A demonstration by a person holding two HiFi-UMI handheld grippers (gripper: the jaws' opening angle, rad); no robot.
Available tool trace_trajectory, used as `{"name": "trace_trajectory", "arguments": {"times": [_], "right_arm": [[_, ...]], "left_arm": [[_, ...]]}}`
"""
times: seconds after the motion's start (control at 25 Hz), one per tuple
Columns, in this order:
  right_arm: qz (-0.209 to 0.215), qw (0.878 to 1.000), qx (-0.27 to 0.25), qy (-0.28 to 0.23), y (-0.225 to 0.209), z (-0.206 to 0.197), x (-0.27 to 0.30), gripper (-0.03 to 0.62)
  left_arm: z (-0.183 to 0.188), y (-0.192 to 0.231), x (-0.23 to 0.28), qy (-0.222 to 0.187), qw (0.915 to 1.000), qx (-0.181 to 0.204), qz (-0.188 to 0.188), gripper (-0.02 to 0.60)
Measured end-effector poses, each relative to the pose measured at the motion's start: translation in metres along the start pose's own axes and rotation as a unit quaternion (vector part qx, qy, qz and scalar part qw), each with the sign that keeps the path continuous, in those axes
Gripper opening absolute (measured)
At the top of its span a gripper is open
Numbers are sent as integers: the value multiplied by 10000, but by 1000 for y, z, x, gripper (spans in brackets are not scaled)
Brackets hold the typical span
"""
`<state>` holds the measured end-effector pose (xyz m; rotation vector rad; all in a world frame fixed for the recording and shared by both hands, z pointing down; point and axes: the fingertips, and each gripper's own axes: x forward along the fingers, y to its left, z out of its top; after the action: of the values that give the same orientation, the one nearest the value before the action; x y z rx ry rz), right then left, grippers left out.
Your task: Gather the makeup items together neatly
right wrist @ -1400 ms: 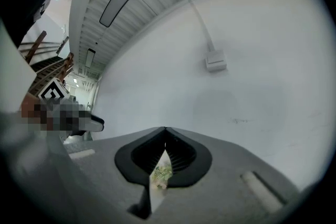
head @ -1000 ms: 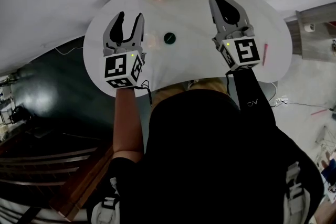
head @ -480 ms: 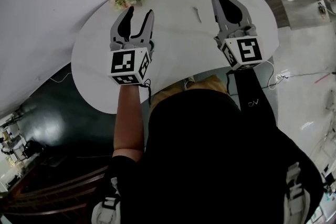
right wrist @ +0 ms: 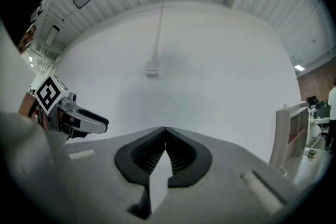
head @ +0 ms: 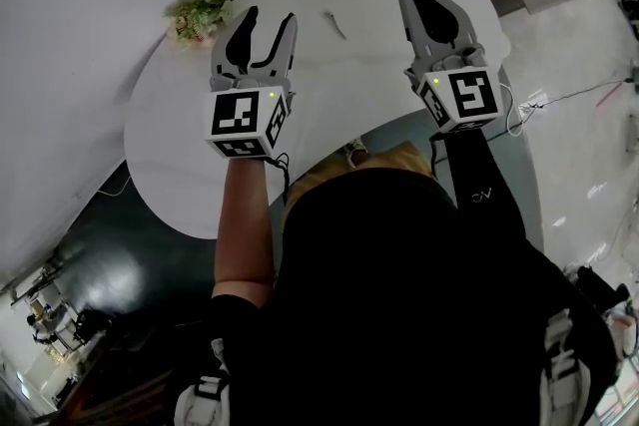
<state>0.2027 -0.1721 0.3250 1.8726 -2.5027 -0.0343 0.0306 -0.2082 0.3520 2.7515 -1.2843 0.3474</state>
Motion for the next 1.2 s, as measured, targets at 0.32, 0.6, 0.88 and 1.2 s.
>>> {"name": "trace_trajectory", "arguments": {"times": [0.32, 0.6, 0.88, 1.2], "right_arm": [[-65, 9999, 56, 134, -3, -9, -4, 6], [-193, 9993, -95, 310, -13, -20, -15, 6], [-488, 9968, -236, 592, -34, -40, -37, 6], [-791, 9938, -197, 762, -58, -40, -48, 6]], "left_arm": [[-50, -26, 47, 629, 9973, -327, -200, 212], [-142, -42, 101, 1732, 9824, -698, -107, 212], [-207, -45, 134, 2449, 9675, -631, -27, 212], [-246, -48, 147, 3032, 9499, -755, 93, 206]]}}
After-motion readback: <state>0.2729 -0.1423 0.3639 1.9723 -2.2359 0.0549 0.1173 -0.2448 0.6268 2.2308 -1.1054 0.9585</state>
